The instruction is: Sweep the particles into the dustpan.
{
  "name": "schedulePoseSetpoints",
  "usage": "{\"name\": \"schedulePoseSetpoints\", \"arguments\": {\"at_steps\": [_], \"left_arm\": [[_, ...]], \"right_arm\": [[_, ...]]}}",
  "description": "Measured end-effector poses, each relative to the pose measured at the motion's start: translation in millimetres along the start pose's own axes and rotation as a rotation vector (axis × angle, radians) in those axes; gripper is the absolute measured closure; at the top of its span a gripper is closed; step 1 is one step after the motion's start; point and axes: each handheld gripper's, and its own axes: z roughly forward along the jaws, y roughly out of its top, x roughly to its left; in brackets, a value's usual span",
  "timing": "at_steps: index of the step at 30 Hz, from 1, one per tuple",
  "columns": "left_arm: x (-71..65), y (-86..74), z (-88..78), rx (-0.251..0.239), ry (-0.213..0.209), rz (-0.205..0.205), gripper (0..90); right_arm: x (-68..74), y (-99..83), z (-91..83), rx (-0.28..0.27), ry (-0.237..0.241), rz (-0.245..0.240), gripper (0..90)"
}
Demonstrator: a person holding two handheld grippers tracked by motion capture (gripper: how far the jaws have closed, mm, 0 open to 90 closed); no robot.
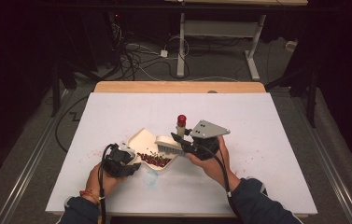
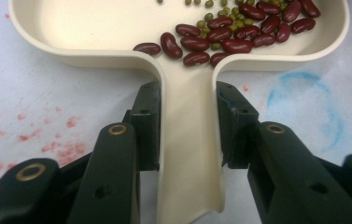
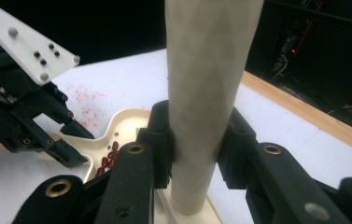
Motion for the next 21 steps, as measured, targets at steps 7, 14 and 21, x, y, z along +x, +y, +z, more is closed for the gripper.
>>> {"name": "schedulePoseSetpoints", "arguments": {"at_steps": [7,14,21], "left_arm": [[6.8,-3.8,-5.5,0.004,0.01,-0.011,63.1],[5.9,-5.5,-8.5,0.013,0.02,-0.004,63.1],[6.2,-5.9,-8.2,0.009,0.021,-0.007,63.1]], "right_arm": [[-24.6,5.6,-9.2,-0.045,-0.089,0.016,70.5],[-37.2,-2.1,-0.2,-0.025,-0.195,0.011,70.5],[-23.8,-8.4,19.1,-0.018,-0.188,-0.039,70.5]]}}
